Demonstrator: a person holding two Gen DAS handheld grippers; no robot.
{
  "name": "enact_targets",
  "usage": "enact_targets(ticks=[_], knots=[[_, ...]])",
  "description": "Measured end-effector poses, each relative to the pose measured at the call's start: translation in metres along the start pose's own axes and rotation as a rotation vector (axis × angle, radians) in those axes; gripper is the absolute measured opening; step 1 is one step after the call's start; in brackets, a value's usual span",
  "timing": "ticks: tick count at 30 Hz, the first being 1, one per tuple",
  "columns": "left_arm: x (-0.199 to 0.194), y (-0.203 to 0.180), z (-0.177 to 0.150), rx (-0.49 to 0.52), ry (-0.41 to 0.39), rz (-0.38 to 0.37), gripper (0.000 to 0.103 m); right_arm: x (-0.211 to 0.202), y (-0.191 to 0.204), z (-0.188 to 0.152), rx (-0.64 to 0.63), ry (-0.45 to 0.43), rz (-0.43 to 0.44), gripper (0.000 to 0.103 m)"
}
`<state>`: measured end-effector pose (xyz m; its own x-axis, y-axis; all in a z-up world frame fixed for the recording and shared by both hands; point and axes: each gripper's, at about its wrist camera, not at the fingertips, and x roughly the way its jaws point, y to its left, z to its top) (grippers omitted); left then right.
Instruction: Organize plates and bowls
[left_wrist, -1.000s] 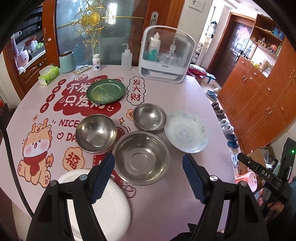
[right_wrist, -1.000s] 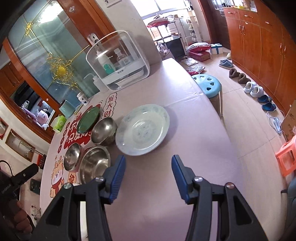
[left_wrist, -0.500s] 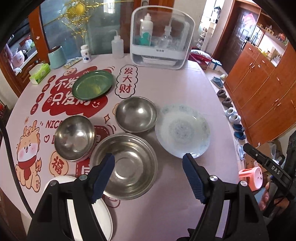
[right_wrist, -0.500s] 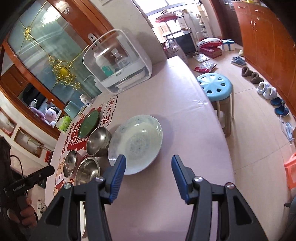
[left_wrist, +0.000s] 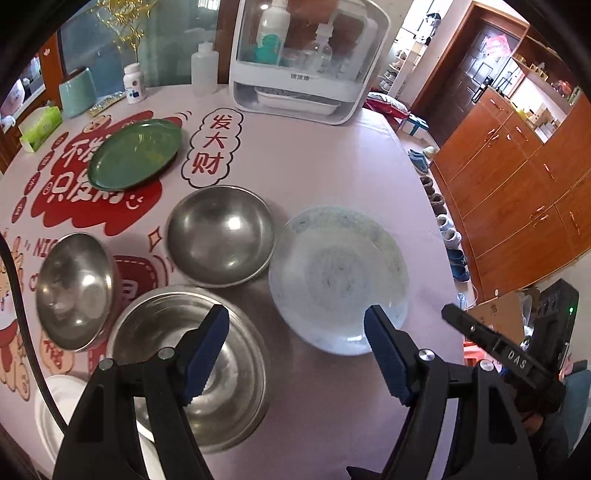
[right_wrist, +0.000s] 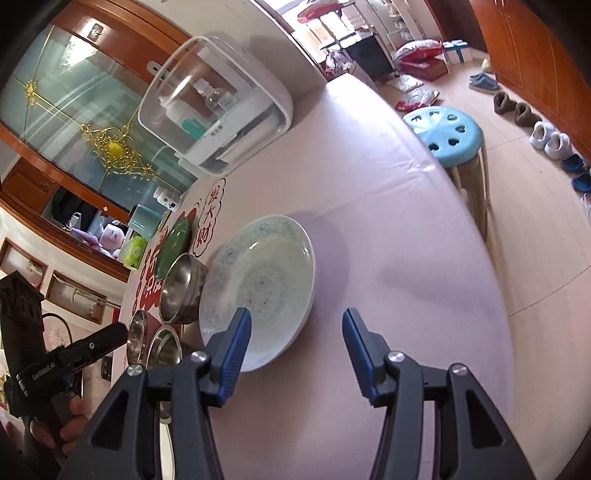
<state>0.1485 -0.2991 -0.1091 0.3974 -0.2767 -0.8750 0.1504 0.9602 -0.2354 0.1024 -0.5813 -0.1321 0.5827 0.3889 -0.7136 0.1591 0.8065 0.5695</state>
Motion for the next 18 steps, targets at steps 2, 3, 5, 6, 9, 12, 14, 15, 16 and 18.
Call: enact_targets(ticks=[2,3,5,6,9,12,14,15,16,18], knots=[[0.008,0.0,0.002,-0.007,0.005,-0.005,0.074,0.005,-0.003,-0.001,0.011,0.012,0.016,0.052],[0.013,-0.001,0.003,-0.007,0.012,-0.007,0.074,0.008,-0.004,0.0,0.014,0.017,0.024,0.052],[0.021,-0.003,0.004,-0.001,0.026,-0.008,0.074,0.013,-0.005,0.0,0.012,0.017,0.034,0.052],[0.025,-0.003,0.005,0.002,0.032,-0.01,0.073,0.016,-0.005,0.0,0.012,0.017,0.04,0.052],[0.037,-0.005,0.007,-0.002,0.058,-0.013,0.065,0.023,-0.007,0.0,0.029,0.021,0.052,0.052],[0.046,-0.006,0.008,0.003,0.087,0.005,0.06,0.028,-0.01,0.0,0.039,0.035,0.058,0.052],[0.051,-0.006,0.008,0.003,0.102,0.014,0.052,0.029,-0.012,0.0,0.044,0.03,0.069,0.052],[0.054,-0.006,0.009,-0.002,0.11,0.012,0.049,0.03,-0.012,0.0,0.044,0.029,0.075,0.052],[0.057,-0.005,0.009,-0.006,0.119,0.011,0.048,0.03,-0.014,0.0,0.044,0.03,0.076,0.052],[0.062,-0.004,0.011,-0.009,0.126,0.011,0.043,0.032,-0.014,0.0,0.043,0.03,0.078,0.052]])
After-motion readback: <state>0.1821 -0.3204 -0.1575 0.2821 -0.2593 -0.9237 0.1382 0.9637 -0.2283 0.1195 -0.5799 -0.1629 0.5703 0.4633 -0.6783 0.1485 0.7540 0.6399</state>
